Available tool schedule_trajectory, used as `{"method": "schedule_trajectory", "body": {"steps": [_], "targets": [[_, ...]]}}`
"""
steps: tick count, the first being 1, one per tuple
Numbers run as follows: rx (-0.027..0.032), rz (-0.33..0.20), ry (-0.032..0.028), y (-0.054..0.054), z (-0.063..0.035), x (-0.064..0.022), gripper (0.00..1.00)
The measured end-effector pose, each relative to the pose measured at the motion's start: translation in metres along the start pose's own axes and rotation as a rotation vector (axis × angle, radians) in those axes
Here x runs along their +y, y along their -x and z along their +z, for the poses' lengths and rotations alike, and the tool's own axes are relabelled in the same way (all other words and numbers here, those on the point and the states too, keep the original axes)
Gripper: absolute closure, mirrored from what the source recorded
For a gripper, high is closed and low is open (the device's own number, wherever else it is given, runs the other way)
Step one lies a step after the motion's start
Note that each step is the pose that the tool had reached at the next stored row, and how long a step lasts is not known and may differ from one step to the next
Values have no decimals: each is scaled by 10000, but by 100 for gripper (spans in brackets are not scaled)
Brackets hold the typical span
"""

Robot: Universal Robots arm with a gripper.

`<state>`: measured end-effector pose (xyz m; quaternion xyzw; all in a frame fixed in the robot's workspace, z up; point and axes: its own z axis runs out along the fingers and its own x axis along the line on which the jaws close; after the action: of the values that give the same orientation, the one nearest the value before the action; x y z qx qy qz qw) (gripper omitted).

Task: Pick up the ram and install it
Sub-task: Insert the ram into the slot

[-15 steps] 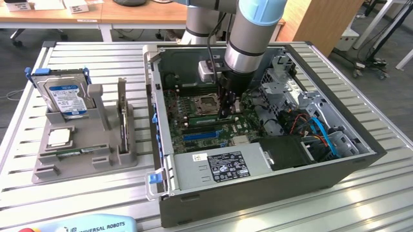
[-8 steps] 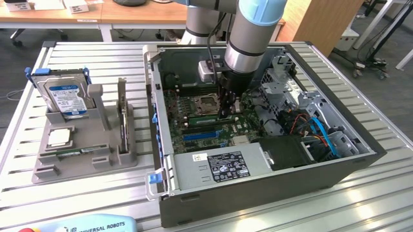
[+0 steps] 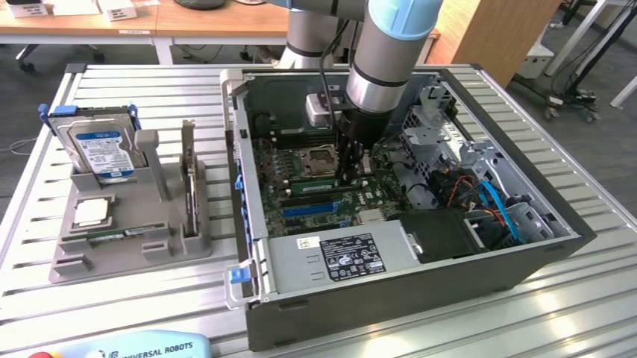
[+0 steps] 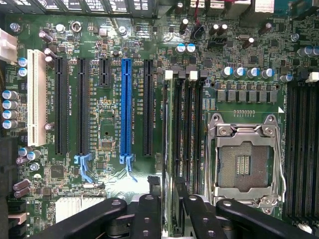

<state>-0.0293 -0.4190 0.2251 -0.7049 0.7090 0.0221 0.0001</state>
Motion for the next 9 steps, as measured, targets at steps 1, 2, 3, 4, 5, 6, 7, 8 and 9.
{"method": "schedule_trajectory", "body": {"steps": [1,2,3,4,5,6,7,8,9], "targets": [[0,0,0,0,0,0,75],[-1,0,-1,0,-1,0,75],[2,0,1,0,-6,0,75],[2,0,0,0,-15,0,75],[1,0,0,1,-26,1,75],[2,0,1,1,-38,1,75],[1,0,0,2,-51,2,75],[1,0,0,2,-64,2,75],[1,0,0,2,-80,3,75]]}}
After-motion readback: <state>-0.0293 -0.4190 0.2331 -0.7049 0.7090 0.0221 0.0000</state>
